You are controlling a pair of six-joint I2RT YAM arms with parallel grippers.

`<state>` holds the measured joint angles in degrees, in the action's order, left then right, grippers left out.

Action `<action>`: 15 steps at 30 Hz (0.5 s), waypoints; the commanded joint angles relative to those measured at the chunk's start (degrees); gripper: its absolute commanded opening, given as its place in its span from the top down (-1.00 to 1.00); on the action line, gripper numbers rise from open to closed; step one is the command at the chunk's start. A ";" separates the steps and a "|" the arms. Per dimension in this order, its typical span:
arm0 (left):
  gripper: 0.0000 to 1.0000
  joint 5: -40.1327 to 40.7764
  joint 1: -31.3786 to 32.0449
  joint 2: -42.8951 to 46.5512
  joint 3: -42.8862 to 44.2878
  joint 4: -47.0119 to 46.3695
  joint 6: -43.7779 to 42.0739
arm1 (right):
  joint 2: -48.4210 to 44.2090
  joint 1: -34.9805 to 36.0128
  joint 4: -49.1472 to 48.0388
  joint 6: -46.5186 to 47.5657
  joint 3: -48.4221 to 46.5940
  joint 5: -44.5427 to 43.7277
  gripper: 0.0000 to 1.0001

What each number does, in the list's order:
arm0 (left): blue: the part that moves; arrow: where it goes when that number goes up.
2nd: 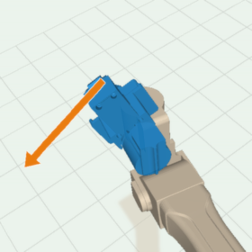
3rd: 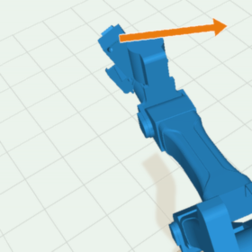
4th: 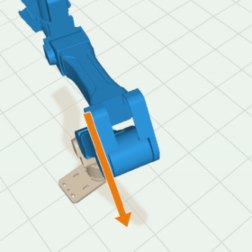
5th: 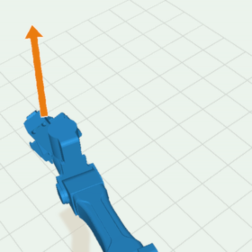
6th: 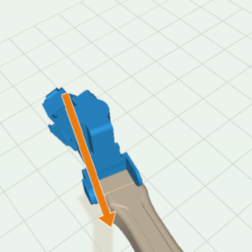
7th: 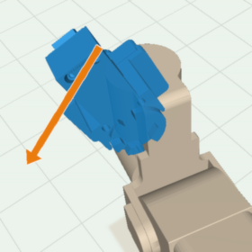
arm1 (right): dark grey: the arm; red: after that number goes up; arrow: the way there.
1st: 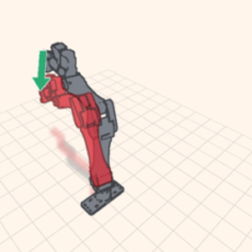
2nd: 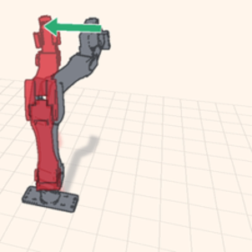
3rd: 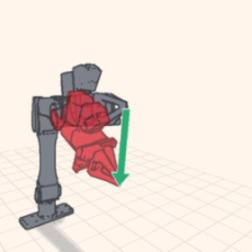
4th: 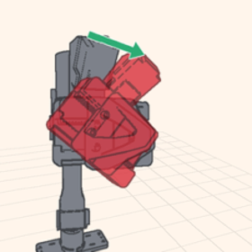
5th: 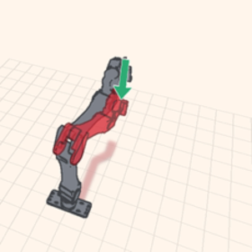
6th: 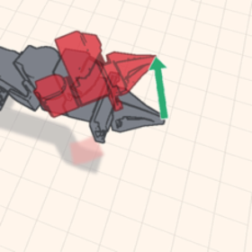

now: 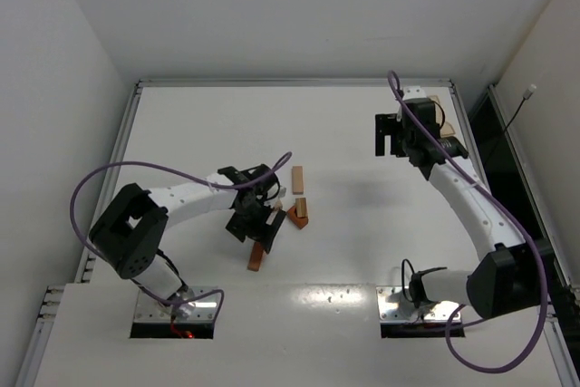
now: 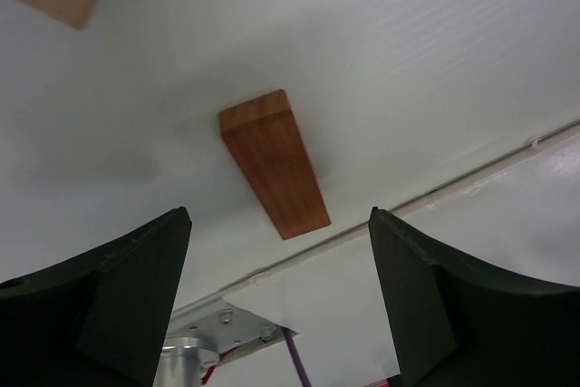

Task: Build the wood block tower

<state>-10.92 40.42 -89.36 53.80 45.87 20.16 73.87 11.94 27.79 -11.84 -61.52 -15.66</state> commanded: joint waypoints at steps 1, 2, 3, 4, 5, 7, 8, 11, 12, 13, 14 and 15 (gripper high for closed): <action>-0.53 -1.12 4.47 -0.11 -0.80 -3.14 8.38 | -1.36 -1.22 -0.63 -1.87 -0.71 2.30 -0.70; -0.53 -1.12 5.36 -0.63 -1.41 -3.76 9.62 | -1.36 -1.83 -0.63 -1.88 -0.71 2.91 -0.70; -0.53 -1.12 7.19 -0.64 -1.42 -5.16 10.68 | -1.36 -2.36 -0.63 -1.88 -0.71 3.70 -0.70; -0.53 -1.12 8.08 -0.64 -2.03 -5.70 12.95 | -1.36 -2.36 -0.63 -1.88 -0.71 3.71 -0.70; -0.50 -1.12 8.87 -0.64 -2.03 -6.22 13.93 | -1.36 -2.89 -0.63 -2.48 -0.71 4.23 -0.70; -0.41 0.89 10.11 -1.25 -2.56 -6.92 15.60 | -1.36 -3.59 -0.63 -2.49 -0.18 4.85 -0.70; -0.36 2.12 10.11 -1.25 -2.56 -6.93 15.61 | -1.36 -3.60 -0.63 -2.49 -0.18 5.55 -0.70; -0.22 7.21 10.11 -1.78 -3.09 -6.93 17.10 | -1.36 -4.21 -0.11 -2.49 -0.18 6.86 -0.70; -0.22 9.05 10.11 -1.78 -3.09 -6.93 17.62 | -1.36 -4.21 -0.11 -2.49 -0.18 6.87 -0.70; -0.22 10.20 10.11 -1.78 -2.48 -6.93 17.63 | -1.36 -4.82 -0.11 -2.49 -0.18 7.57 -0.70; -0.22 11.35 10.11 -1.78 -1.17 -6.24 17.63 | -1.36 -4.83 -0.11 -2.49 0.43 8.10 -0.70; -0.22 13.45 10.11 -1.78 -0.37 -5.71 17.63 | -1.36 -4.83 -0.63 -2.49 0.43 8.10 -0.70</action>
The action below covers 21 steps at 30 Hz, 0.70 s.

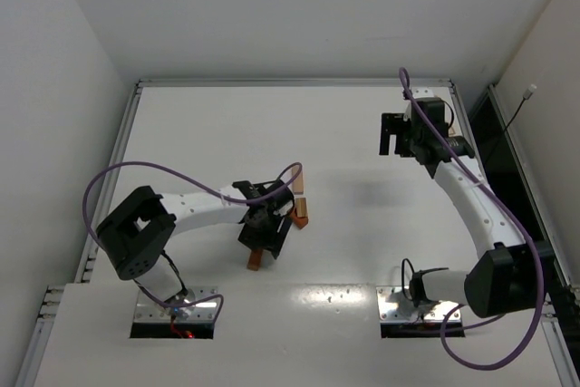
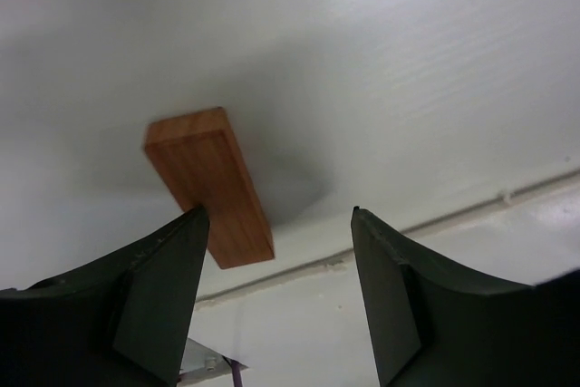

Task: Build the wood block tower

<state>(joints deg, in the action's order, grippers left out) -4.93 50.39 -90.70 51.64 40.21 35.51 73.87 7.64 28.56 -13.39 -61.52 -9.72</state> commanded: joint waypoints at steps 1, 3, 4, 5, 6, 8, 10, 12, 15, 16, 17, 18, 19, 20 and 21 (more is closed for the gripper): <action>-0.22 8.43 0.15 -0.45 2.41 -0.04 2.29 | -1.36 -1.04 -1.40 -0.94 1.22 2.68 -0.70; -0.22 9.41 0.15 1.04 2.94 0.58 2.29 | -1.97 -1.05 -2.71 -0.94 2.28 3.48 -0.70; -0.22 9.93 0.15 1.66 2.94 1.18 2.29 | -1.97 -1.05 -2.72 -0.94 2.97 4.26 -0.70; -0.22 9.94 0.15 3.05 2.94 1.19 2.29 | -1.97 -1.05 -2.72 -0.94 2.98 4.79 -0.70; -0.22 10.81 0.15 3.68 2.25 1.19 1.76 | -1.97 -1.05 -2.72 -0.94 2.98 5.49 -0.70; -0.22 11.34 0.15 4.38 1.01 1.19 1.76 | -1.27 -1.05 -2.72 -0.94 2.46 6.02 -0.70; -0.22 11.96 0.15 4.39 -0.66 0.49 1.76 | -0.75 -1.05 -2.72 -1.46 2.45 6.55 -0.70; -0.22 11.96 0.15 3.78 -1.36 -0.12 1.76 | -0.74 -1.05 -3.24 -1.47 2.45 6.55 -0.70; -0.22 11.34 -0.46 2.02 -1.36 -0.65 1.76 | -0.74 -1.05 -3.24 -1.47 2.45 6.55 -0.70; -0.22 11.34 -0.47 0.80 -1.36 -0.66 1.76 | -0.74 -1.05 -3.24 -1.47 2.45 6.55 -0.70; -0.22 10.74 -0.47 0.09 -1.36 -0.66 1.76 | -0.74 -1.05 -3.24 -1.47 2.45 6.55 -0.70; -0.22 10.73 -0.47 -0.62 -0.75 -1.35 1.76 | -0.74 -1.05 -3.24 -1.47 2.45 6.55 -0.70; -0.22 9.86 -0.47 -2.10 -0.75 -2.05 2.37 | -0.22 -1.05 -3.24 -1.47 2.45 6.55 -0.70; -0.16 9.24 -0.47 -2.81 -0.23 -2.67 2.37 | -0.21 -1.05 -3.24 -1.47 2.45 7.07 -0.70; -0.11 9.24 -0.47 -3.43 -0.22 -2.68 2.90 | 0.31 -1.05 -3.24 -1.47 2.45 7.08 -0.70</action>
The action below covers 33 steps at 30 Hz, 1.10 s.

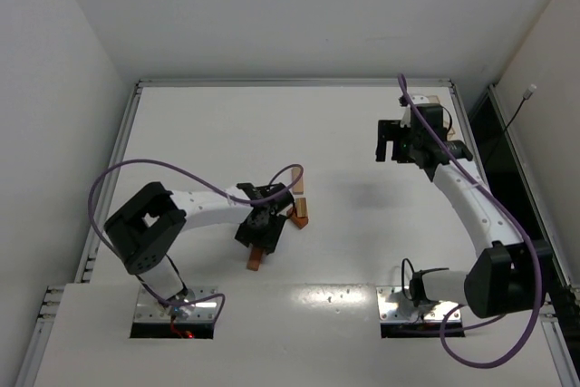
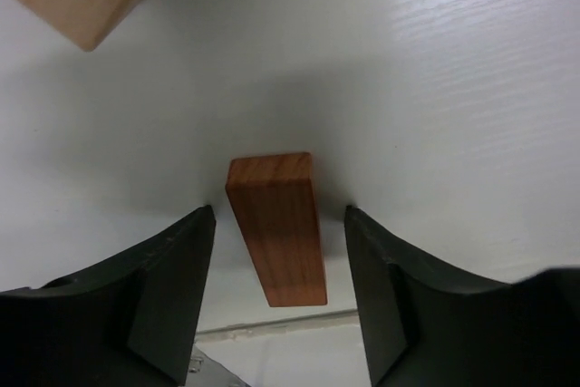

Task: Build the wood block tower

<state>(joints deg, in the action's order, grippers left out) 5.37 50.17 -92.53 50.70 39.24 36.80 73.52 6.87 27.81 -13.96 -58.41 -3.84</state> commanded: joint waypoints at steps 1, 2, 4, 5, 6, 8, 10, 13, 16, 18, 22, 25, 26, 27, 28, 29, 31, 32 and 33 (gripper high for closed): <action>-0.06 -1.58 -0.25 -2.82 0.72 -2.24 1.61 | 0.66 -0.28 -2.50 -0.90 -0.65 1.20 -0.70; 0.01 -1.59 -0.25 -2.83 0.72 -2.24 1.61 | 0.66 -0.28 -2.50 -0.90 -0.65 1.20 -0.70; 0.12 -2.11 -0.25 -3.71 1.25 -2.77 2.22 | 1.19 -0.28 -2.50 -0.90 -0.65 1.20 -0.70; 0.30 -2.11 -0.25 -4.49 1.25 -2.77 2.23 | 1.19 -0.80 -2.50 -0.90 -0.65 1.20 -0.70; 0.39 -2.11 -0.25 -4.50 1.86 -2.77 2.23 | 1.19 -0.81 -2.50 -0.90 -0.65 1.72 -0.70; 0.94 -2.11 -0.25 -5.03 2.47 -2.77 2.23 | 1.19 -0.81 -2.50 -0.90 -0.65 1.73 -0.70; 1.00 -1.50 -0.25 -4.16 4.31 -2.77 1.44 | -0.03 -0.81 -2.50 -0.90 0.05 1.73 -0.70; 1.00 0.51 -0.25 -0.91 8.97 -2.16 -1.28 | -1.79 -0.81 -3.11 -0.90 1.28 1.73 -0.70; 1.00 4.20 -0.25 2.34 16.15 -1.63 -5.92 | -2.68 -0.81 -3.82 -0.90 2.94 2.86 -0.70; 1.00 10.08 -0.25 4.98 21.78 -1.10 -9.26 | -3.38 -0.81 -4.35 -0.90 3.57 3.39 -0.70; 1.00 15.28 -2.43 8.24 27.42 -3.98 -15.68 | -3.38 -0.81 -4.35 -0.90 2.95 4.19 -0.70; 1.00 16.96 -7.34 7.11 31.81 -5.49 -18.07 | -1.11 -0.29 -3.74 -0.90 1.11 5.32 -0.70; 1.00 16.96 -8.94 5.54 33.75 -5.49 -18.08 | -0.40 -0.28 -3.73 -0.90 0.50 5.33 -0.70; 1.00 14.70 -10.52 3.52 35.94 -3.93 -18.08 | 0.31 -0.28 -2.95 -0.90 -0.99 5.85 -0.70; 1.00 13.98 -12.10 -1.37 38.40 -2.52 -18.08 | 1.01 -0.28 -2.07 -0.90 -1.70 5.86 -0.70; 1.00 13.19 -15.25 -3.86 42.86 0.10 -16.51 | 2.23 -0.28 -2.06 -0.90 -2.31 5.86 -0.70; 1.00 7.57 -18.52 -7.65 45.36 0.66 -15.44 | 3.12 -0.28 -1.45 -0.90 -3.63 5.86 -0.70; 1.00 5.90 -20.88 -10.19 46.06 0.66 -14.83 | 3.12 -0.28 -0.84 -0.90 -3.64 5.86 -0.70; 1.00 3.45 -21.77 -11.60 46.07 0.14 -14.30 | 3.65 -0.28 -0.83 -0.90 -3.64 5.86 -0.70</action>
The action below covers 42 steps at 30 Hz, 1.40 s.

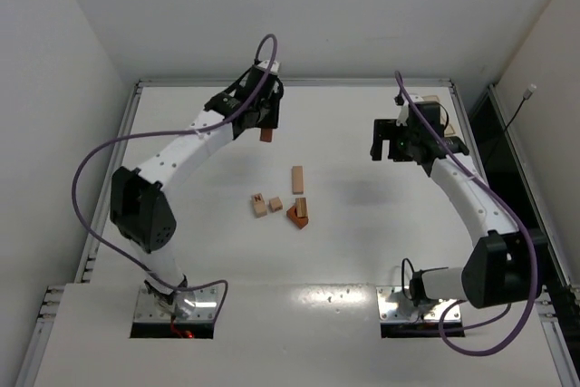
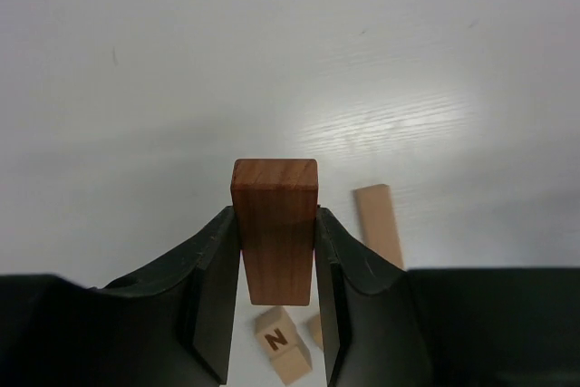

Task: Build the wood block tower

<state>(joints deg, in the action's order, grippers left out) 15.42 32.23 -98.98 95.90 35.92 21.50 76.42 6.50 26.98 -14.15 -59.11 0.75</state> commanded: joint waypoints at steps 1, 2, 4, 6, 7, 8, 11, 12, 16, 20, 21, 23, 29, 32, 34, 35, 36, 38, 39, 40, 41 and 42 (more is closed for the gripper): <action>1.00 -7.15 -4.36 -6.48 1.65 3.45 1.79 | 0.75 0.09 0.00 -0.70 -2.94 1.27 -0.70; 1.00 -7.77 -4.37 -7.45 1.66 3.45 1.79 | 0.75 0.09 0.00 -0.70 -2.94 1.27 -0.70; 1.00 -9.00 -5.07 -9.91 0.97 3.45 3.19 | 0.75 0.09 0.00 -0.70 -2.94 1.27 -0.70; 1.00 -9.87 -5.07 -11.49 0.44 3.45 3.72 | 0.75 0.09 0.00 -0.70 -2.94 1.27 -0.70; 1.00 -11.19 -5.07 -12.89 -0.18 2.84 3.73 | 1.27 0.09 0.00 -0.70 -2.94 1.27 -0.70; 1.00 -11.90 -5.07 -13.51 -0.18 2.84 4.34 | 1.27 0.09 0.00 -0.70 -2.94 1.27 -0.70; 1.00 -13.74 -5.07 -16.23 -1.32 2.23 5.39 | 1.89 0.09 0.00 -1.32 -2.94 1.27 -0.70; 1.00 -13.75 -5.07 -16.77 -1.94 2.22 5.40 | 2.50 0.09 0.00 -1.32 -2.94 1.27 -0.70; 1.00 -15.07 -5.07 -18.27 -4.57 1.17 8.81 | 3.03 0.09 0.00 -1.32 -3.46 1.27 -0.70; 1.00 -16.30 -5.07 -19.76 -6.77 0.56 10.94 | 3.03 0.09 0.00 -1.84 -3.47 1.79 -0.70; 1.00 -16.30 -4.37 -20.37 -6.78 0.55 11.72 | 3.03 0.09 0.00 -1.84 -2.86 1.79 -0.70; 1.00 -16.30 -3.75 -21.16 -6.78 0.55 12.52 | 3.03 0.09 0.00 -1.84 -2.85 1.79 -0.70; 1.00 -14.28 -0.94 -23.19 -4.93 0.55 16.46 | 3.55 0.09 -0.53 -2.37 -1.80 2.32 -0.70; 1.00 -14.28 0.46 -23.80 -4.93 0.55 17.78 | 3.56 0.09 -0.53 -2.37 -1.80 2.93 -0.70; 1.00 -12.61 1.08 -23.80 -5.63 0.55 17.79 | 3.56 0.09 -0.53 -2.37 -1.80 2.94 -0.70; 1.00 -12.61 1.08 -23.80 -6.24 0.55 18.40 | 3.56 0.09 -0.53 -2.37 -1.80 2.94 -0.70; 1.00 -12.61 1.08 -23.80 -6.25 0.55 18.93 | 3.56 0.09 -1.14 -2.37 -1.27 2.94 -0.70; 1.00 -12.09 1.08 -23.80 -6.25 0.55 19.46 | 3.04 0.09 -1.14 -2.37 -0.57 3.46 -0.70; 1.00 -11.47 1.08 -24.33 -6.25 0.55 19.46 | 3.03 0.09 -1.66 -2.37 -0.57 3.46 -0.70; 1.00 -11.47 1.08 -24.33 -5.47 0.55 19.46 | 3.03 0.09 -1.67 -2.89 -0.04 3.46 -0.70; 1.00 -10.51 1.08 -24.85 -4.24 0.55 19.46 | 3.03 0.09 -1.67 -2.90 -0.04 3.46 -0.70; 1.00 -10.50 1.08 -25.47 -3.62 0.55 19.46 | 3.03 0.09 -1.67 -2.90 -0.04 3.46 -0.70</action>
<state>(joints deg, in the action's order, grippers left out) 2.72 33.04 -121.73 90.11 37.69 39.46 79.83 6.50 27.51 -15.75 -59.37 3.22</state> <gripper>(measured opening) 0.301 0.857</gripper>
